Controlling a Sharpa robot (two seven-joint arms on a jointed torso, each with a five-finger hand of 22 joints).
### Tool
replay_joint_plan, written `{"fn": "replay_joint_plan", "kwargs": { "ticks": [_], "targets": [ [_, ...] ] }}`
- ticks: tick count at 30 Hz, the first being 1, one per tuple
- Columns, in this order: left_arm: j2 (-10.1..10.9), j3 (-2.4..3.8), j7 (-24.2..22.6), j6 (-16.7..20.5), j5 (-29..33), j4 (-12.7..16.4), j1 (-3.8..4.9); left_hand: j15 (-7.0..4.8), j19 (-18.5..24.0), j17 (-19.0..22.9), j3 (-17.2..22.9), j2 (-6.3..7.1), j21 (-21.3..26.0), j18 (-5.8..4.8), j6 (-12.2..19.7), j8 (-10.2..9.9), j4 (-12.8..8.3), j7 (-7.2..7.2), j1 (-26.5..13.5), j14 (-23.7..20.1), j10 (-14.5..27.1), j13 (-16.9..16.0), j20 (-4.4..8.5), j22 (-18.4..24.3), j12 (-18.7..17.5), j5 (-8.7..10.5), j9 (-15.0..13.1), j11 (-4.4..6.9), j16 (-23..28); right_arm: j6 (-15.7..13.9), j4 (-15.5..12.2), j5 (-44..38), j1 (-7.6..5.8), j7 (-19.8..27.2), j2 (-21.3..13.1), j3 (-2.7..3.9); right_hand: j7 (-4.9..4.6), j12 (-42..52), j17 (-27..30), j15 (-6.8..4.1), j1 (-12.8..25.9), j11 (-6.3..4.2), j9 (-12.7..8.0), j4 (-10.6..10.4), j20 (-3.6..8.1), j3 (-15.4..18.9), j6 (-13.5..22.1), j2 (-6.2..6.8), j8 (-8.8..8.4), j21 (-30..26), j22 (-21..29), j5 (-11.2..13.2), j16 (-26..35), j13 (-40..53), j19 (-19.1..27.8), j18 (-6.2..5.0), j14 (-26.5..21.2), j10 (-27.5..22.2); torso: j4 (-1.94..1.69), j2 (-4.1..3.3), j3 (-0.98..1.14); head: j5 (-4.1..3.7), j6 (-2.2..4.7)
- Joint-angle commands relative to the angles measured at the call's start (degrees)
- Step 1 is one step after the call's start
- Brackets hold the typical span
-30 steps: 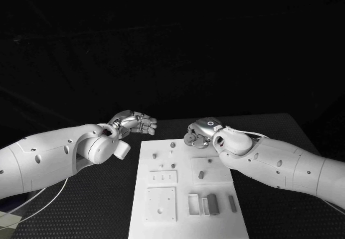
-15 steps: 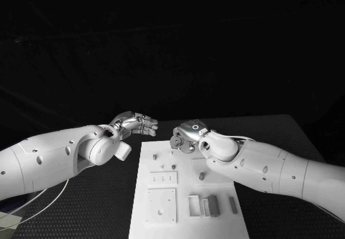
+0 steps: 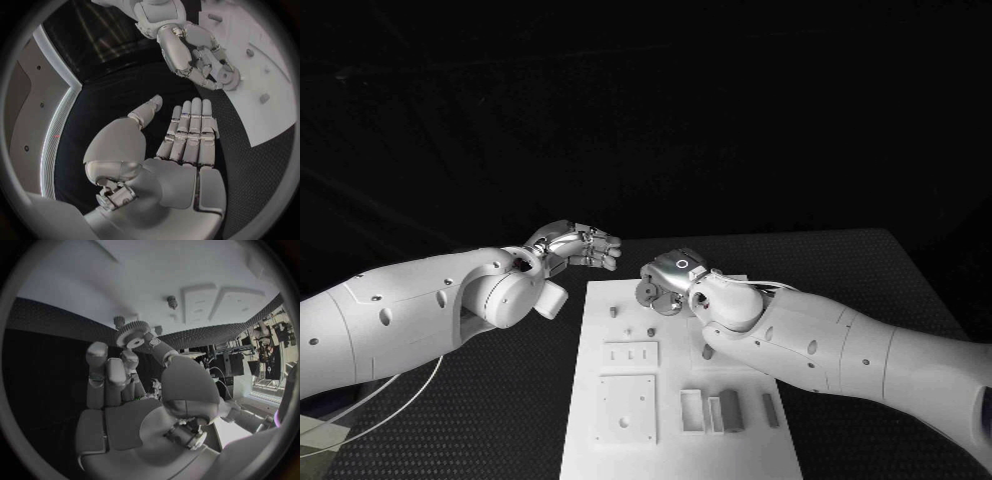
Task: Assemble the parts on the task board
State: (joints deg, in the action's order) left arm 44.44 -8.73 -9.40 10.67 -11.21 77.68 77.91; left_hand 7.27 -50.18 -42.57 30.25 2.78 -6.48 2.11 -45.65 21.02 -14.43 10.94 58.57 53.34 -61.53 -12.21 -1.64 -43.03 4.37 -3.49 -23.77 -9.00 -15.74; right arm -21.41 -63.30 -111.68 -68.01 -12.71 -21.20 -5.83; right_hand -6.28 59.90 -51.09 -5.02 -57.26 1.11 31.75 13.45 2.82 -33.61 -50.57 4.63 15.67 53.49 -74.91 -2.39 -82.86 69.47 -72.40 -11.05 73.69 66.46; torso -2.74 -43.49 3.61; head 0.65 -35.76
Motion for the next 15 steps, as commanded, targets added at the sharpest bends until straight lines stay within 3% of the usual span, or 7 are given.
{"fn": "replay_joint_plan", "kwargs": {
  "ticks": [1, 15],
  "targets": [
    [-0.1, 0.06, -0.8, 0.2, -0.2, 0.1, 0.11, 0.34, 0.2, -0.1, 0.0, 0.05, 0.4, -0.57, 0.1, -0.2, 0.1, 0.24, 0.0, 0.2, -0.2, -0.1, -0.21, -0.1, -0.2, 0.35, -0.1, -0.06, 0.2, 0.2, 0.3, -0.3, 0.07, 0.4, 0.3, -0.07, -1.03, 0.1, 0.1, -0.36, -0.2, -0.28, 0.1, 0.0, 0.04, -0.5, -1.3, 0.45, 0.07, 0.2, -0.8, -0.4, 0.3, -0.1, -0.5, -3.95, 0.1, 0.2, 0.04, 0.00, 0.00, 0.15, -0.26],
    [-0.4, 0.08, -0.7, 0.0, -0.2, 0.0, 0.12, 0.36, 0.2, -0.1, 0.0, 0.08, 0.4, -0.57, 0.1, -0.2, 0.0, 0.25, 0.0, 0.2, -0.2, -0.1, -0.23, -0.1, -0.2, 0.35, -0.1, -0.07, 0.3, 1.0, 1.8, 0.3, 0.49, 0.8, 1.8, -0.69, -1.04, 0.1, 0.1, -0.37, -0.2, -0.27, 0.0, 0.0, 0.06, -0.5, -1.2, 0.46, 0.00, 0.1, -0.8, -0.4, 0.3, -0.1, -0.6, -3.95, 0.2, 0.2, 0.04, 0.05, 0.08, 0.40, -0.60]
  ]
}}
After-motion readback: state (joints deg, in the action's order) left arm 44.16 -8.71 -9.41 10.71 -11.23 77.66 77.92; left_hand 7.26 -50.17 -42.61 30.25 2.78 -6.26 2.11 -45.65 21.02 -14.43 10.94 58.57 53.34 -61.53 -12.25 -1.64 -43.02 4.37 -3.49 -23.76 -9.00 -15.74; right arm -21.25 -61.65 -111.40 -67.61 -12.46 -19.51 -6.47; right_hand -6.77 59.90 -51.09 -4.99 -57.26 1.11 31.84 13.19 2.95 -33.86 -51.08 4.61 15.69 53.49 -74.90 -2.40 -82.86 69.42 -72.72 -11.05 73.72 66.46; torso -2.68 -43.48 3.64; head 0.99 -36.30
